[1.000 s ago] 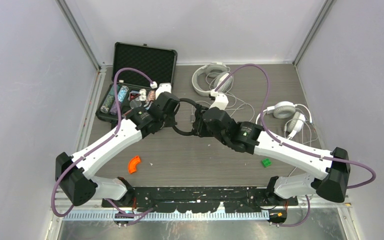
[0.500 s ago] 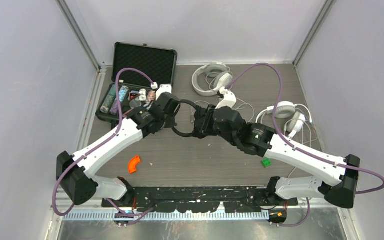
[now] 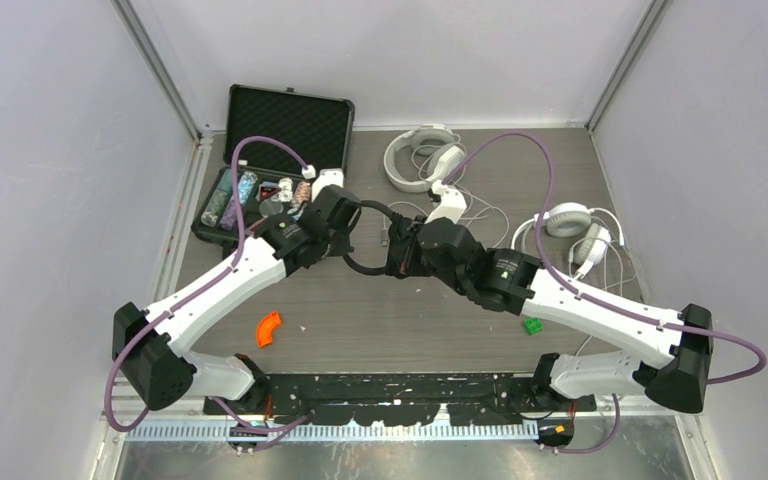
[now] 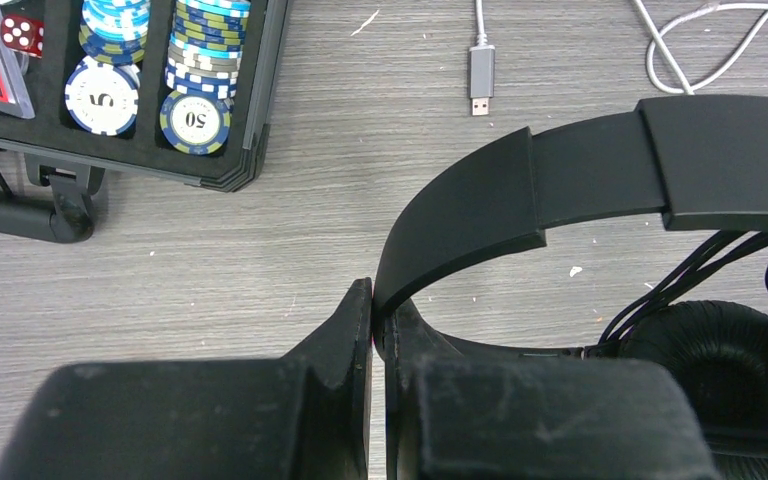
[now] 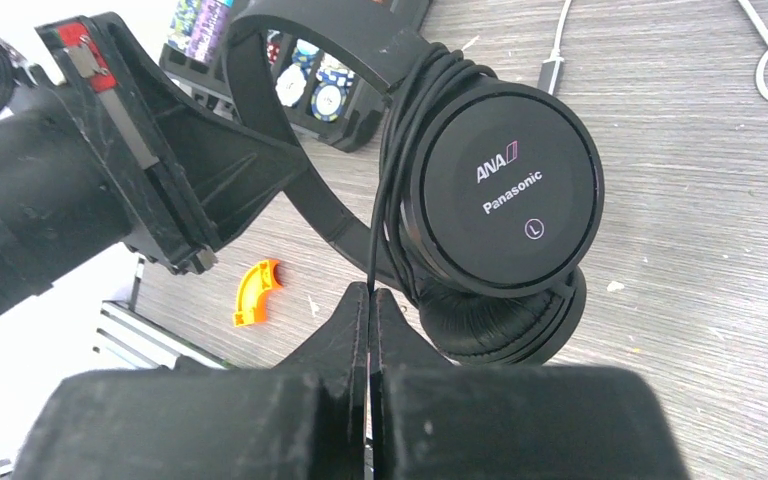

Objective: Wrap the headphones
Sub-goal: Wrap the headphones cable around the headphones.

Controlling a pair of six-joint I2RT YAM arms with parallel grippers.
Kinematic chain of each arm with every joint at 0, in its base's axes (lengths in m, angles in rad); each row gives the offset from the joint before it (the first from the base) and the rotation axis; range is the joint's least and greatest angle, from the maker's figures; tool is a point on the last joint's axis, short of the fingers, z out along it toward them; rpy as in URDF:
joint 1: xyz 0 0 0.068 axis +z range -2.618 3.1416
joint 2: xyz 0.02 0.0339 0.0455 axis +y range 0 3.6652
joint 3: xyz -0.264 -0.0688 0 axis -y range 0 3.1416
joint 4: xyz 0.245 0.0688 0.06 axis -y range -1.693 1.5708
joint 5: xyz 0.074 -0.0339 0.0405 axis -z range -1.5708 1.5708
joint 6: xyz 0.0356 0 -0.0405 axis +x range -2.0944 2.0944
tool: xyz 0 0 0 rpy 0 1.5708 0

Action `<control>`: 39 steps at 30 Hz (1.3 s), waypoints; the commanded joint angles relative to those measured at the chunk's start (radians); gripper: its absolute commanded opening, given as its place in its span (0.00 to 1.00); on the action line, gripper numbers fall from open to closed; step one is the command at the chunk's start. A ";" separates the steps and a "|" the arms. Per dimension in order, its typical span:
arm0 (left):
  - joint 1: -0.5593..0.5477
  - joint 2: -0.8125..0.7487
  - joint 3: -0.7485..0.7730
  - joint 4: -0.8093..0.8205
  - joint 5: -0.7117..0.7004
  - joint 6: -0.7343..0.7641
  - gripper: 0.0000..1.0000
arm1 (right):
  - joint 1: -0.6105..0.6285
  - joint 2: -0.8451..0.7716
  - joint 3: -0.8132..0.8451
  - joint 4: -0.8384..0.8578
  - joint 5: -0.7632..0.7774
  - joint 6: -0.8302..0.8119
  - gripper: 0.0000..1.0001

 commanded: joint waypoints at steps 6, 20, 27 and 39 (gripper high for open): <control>-0.003 -0.020 0.057 0.020 -0.004 -0.020 0.00 | 0.017 -0.007 -0.039 0.063 0.089 -0.076 0.00; -0.003 -0.034 0.061 0.025 0.116 -0.025 0.00 | 0.018 -0.078 -0.243 0.371 0.163 -0.233 0.00; -0.003 -0.036 0.067 0.009 0.159 -0.029 0.00 | 0.028 -0.099 -0.299 0.512 0.200 -0.339 0.00; -0.003 -0.039 0.069 0.017 0.189 -0.054 0.00 | 0.081 -0.029 -0.305 0.562 0.301 -0.441 0.00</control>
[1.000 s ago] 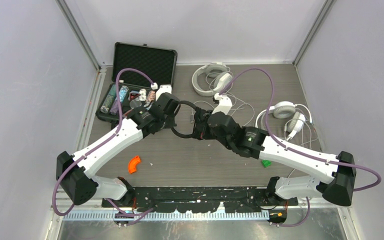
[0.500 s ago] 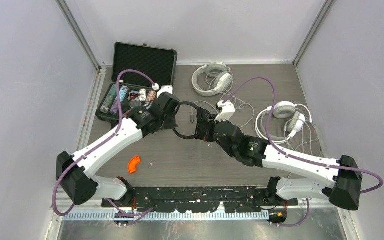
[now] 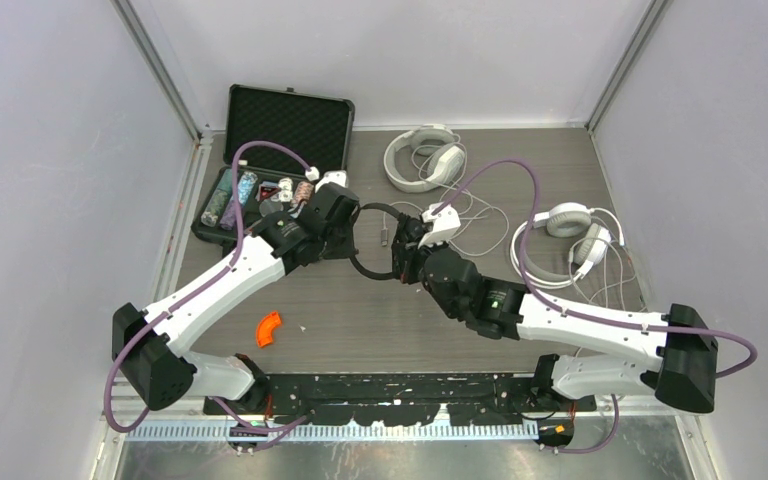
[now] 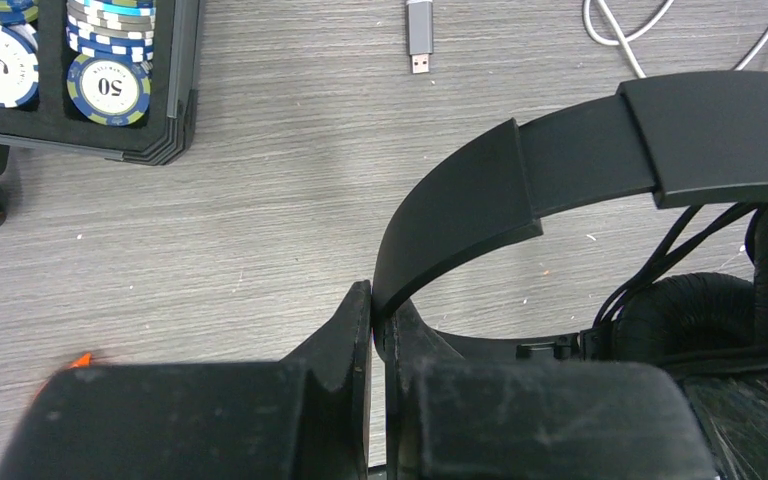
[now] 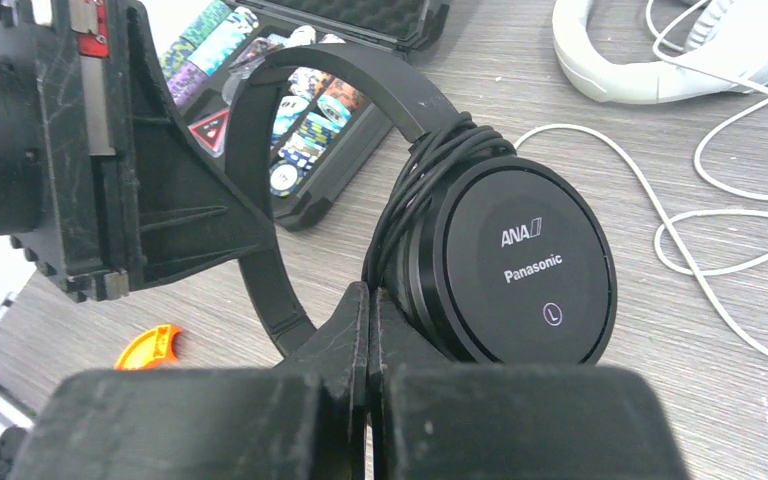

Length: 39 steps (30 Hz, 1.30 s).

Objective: Wrap the headphones
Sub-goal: Wrap the headphones cable around the headphones.

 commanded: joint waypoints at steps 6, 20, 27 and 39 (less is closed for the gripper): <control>-0.003 -0.047 0.054 0.026 0.034 -0.023 0.00 | 0.013 -0.050 -0.082 0.084 0.099 -0.084 0.00; 0.000 -0.024 0.073 0.020 0.078 -0.040 0.00 | 0.018 -0.091 -0.112 0.122 -0.016 -0.146 0.14; 0.000 -0.008 0.075 0.010 0.066 -0.030 0.00 | 0.018 -0.120 -0.081 0.053 0.020 -0.096 0.21; 0.000 0.000 0.087 -0.008 0.039 -0.014 0.00 | 0.017 -0.174 -0.021 -0.095 -0.011 -0.001 0.30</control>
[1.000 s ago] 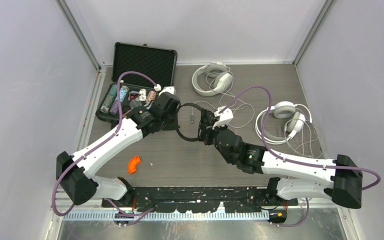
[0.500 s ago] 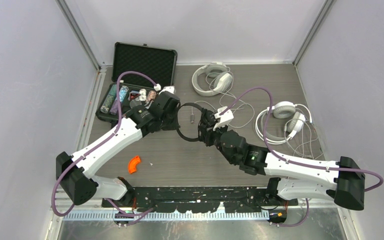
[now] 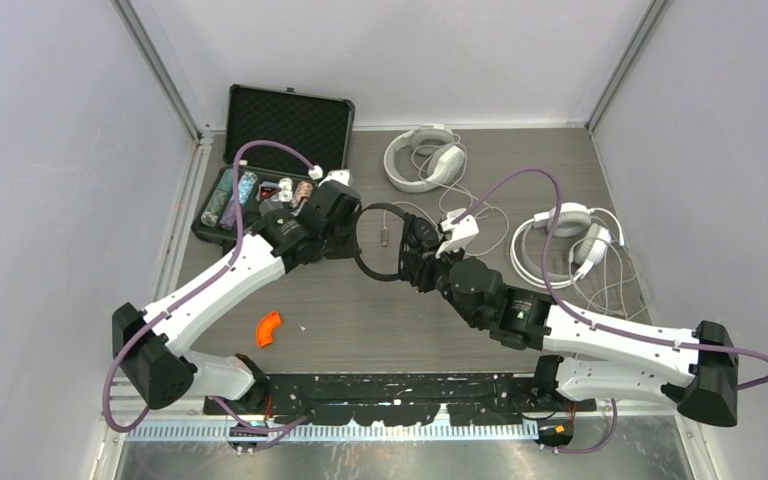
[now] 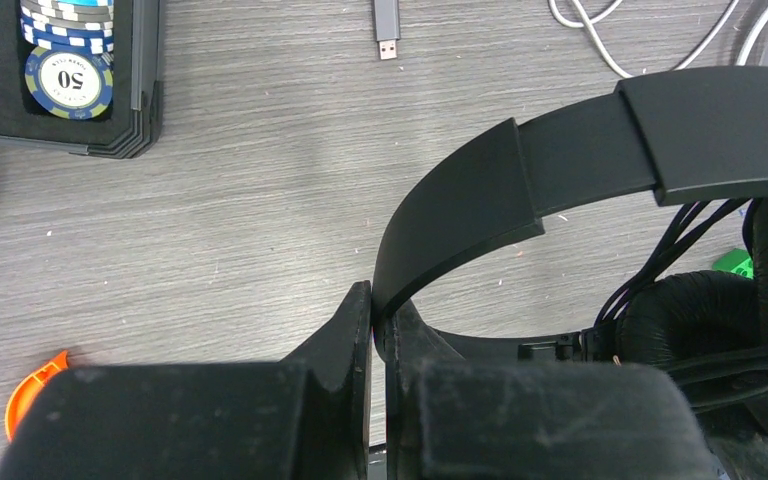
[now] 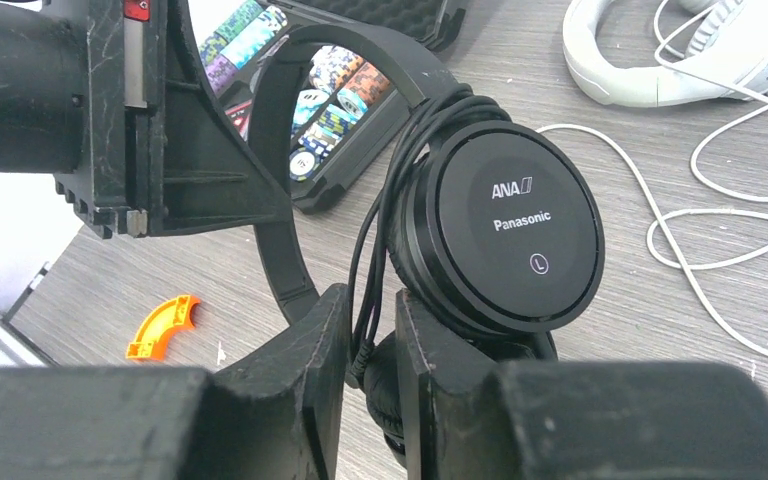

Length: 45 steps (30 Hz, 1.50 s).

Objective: Wrap the headphones
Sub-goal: Wrap the headphones cable around the headphones, then place the headphones at the center of the board.

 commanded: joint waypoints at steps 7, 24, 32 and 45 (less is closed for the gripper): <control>0.002 0.000 0.057 0.011 -0.021 0.003 0.00 | -0.001 -0.049 0.066 -0.100 -0.019 0.088 0.34; 0.024 0.047 -0.005 -0.152 -0.076 0.168 0.00 | 0.000 -0.280 0.109 -0.290 -0.080 0.271 0.80; 0.111 0.121 -0.154 -0.160 0.050 0.212 0.00 | -0.001 -0.319 0.164 -0.456 -0.038 0.317 0.82; 0.115 0.298 -0.144 -0.251 0.042 0.247 0.20 | 0.000 -0.323 0.182 -0.622 0.094 0.389 0.86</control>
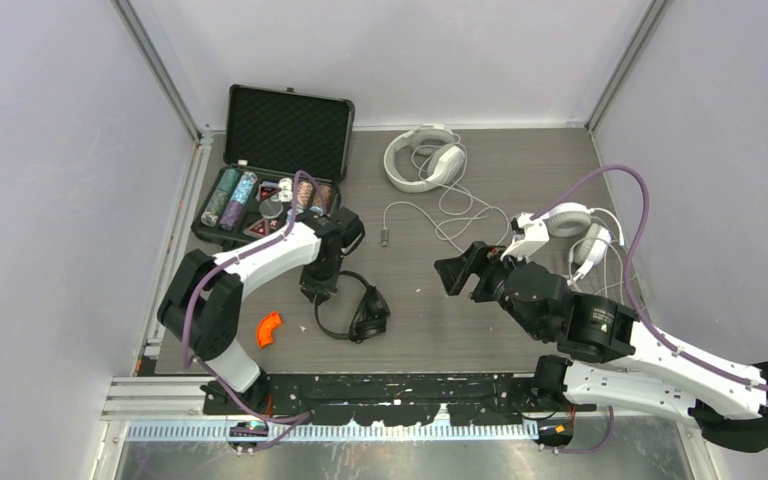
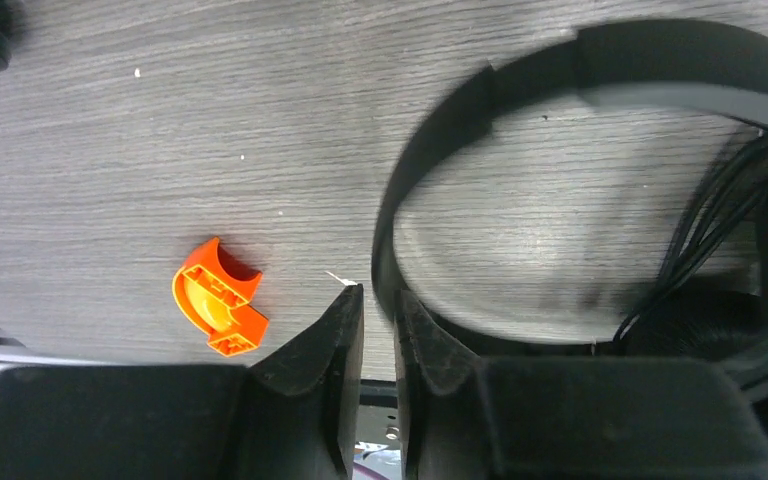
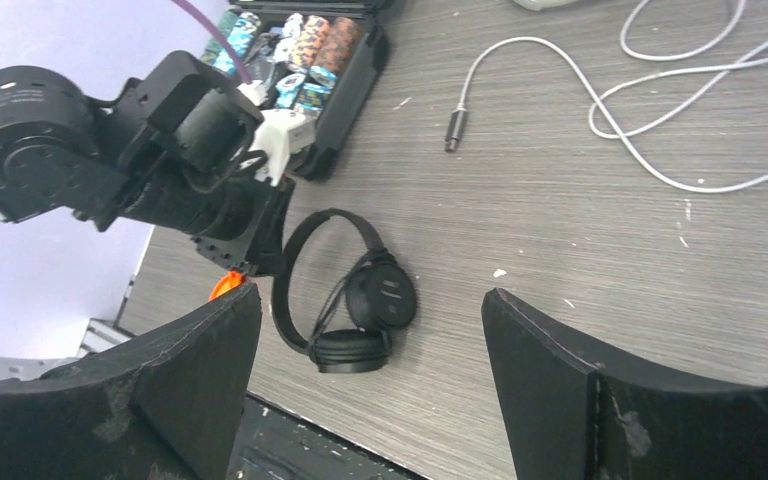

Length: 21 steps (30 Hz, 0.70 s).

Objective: Wrap the headphones
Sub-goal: Place the headphones at the center of the board.

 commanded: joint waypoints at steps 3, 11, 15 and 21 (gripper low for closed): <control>0.003 -0.012 0.025 -0.044 0.019 0.015 0.28 | 0.000 0.006 0.060 -0.077 0.128 0.060 0.86; 0.003 -0.185 0.144 -0.019 0.167 0.010 0.59 | 0.001 0.096 0.027 -0.064 0.171 0.214 0.86; 0.004 -0.322 0.215 0.051 0.162 0.060 0.73 | -0.018 0.223 0.060 -0.049 0.223 0.162 0.86; 0.004 -0.543 0.169 0.160 0.086 0.225 1.00 | -0.252 0.427 0.155 -0.001 0.084 0.030 0.86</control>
